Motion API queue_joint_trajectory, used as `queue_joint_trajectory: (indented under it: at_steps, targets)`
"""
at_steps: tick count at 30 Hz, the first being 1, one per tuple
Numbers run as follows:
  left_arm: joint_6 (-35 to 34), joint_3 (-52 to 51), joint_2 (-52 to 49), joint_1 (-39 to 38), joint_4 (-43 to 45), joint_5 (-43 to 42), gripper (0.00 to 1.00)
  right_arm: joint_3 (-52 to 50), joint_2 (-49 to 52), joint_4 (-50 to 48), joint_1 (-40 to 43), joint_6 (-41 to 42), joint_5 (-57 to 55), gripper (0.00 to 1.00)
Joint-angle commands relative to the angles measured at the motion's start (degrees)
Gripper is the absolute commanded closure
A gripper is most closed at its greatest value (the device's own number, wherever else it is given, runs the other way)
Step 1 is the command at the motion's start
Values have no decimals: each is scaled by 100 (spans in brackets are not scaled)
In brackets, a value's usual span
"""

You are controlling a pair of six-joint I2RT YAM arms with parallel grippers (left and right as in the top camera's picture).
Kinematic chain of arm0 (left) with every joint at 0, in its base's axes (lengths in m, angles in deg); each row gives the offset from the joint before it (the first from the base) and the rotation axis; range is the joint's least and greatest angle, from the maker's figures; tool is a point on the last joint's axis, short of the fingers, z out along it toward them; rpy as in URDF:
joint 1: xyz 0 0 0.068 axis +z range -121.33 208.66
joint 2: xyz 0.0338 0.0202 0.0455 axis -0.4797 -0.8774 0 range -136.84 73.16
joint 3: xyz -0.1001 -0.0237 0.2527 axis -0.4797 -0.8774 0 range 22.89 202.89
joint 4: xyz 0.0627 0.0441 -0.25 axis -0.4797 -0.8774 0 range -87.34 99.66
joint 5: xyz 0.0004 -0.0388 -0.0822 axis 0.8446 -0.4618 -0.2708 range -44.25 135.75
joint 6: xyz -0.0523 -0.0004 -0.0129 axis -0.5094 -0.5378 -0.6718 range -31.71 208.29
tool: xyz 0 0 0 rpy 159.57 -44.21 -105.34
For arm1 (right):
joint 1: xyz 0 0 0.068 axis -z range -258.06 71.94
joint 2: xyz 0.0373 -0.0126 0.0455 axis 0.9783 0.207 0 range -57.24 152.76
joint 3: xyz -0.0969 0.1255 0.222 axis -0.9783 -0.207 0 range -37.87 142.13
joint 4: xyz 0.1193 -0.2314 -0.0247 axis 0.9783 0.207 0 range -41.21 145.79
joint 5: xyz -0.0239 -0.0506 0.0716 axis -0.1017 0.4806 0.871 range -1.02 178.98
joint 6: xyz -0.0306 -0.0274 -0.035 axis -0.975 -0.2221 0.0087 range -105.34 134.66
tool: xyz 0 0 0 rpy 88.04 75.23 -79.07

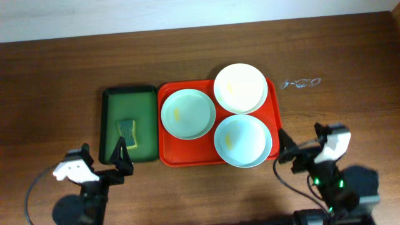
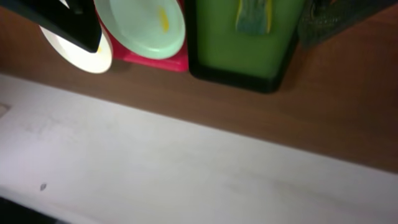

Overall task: Clean dirty plates on tray and stack at the side
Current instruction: 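Move left gripper to the sponge and right gripper to the light-green plate rim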

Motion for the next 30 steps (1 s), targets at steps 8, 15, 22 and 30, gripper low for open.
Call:
queue_joint_trajectory:
  at_steps: [8, 15, 22, 30]
  targets:
    - [662, 4050, -3934, -44, -3338, -103, 1, 2203, 3534, 1067, 33, 48, 2210, 2]
    - [658, 5064, -5831, -44, -4140, -361, 1, 2203, 4743, 1410, -245, 267, 2380, 43]
    - [658, 5062, -6526, -164, -4498, 144, 42, 2216, 5871, 1003, -1563, 769, 717, 35]
    - [658, 6424, -8065, -787, -6081, 658, 43, 4360, 6905, 2404, -1775, 1071, 313, 26]
